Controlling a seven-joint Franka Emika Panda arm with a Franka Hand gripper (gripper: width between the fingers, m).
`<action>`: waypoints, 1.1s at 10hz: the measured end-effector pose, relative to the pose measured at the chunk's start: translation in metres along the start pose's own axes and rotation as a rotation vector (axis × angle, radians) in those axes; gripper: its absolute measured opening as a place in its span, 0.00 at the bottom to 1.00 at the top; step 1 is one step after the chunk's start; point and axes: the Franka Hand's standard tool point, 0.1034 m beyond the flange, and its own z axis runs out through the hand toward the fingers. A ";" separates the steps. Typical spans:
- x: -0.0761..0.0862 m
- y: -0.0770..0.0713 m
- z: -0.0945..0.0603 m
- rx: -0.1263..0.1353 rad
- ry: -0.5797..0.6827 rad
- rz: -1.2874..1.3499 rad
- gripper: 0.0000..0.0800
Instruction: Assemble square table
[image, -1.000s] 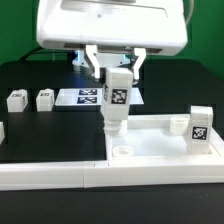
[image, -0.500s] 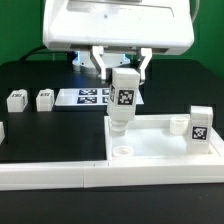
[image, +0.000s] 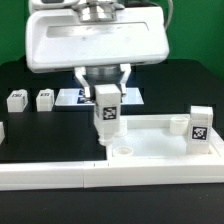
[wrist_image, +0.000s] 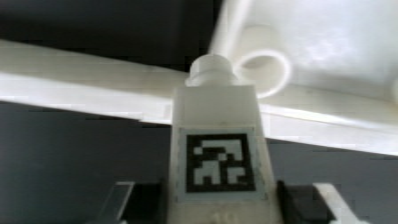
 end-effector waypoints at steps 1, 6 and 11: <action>0.002 -0.007 0.000 0.004 0.002 0.000 0.36; 0.005 -0.011 0.011 0.006 0.010 0.006 0.36; 0.000 -0.018 0.021 0.010 0.007 0.003 0.36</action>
Offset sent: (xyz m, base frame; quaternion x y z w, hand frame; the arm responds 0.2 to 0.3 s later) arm 0.0079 0.0019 -0.0072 -0.0418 0.0198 0.0059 0.9989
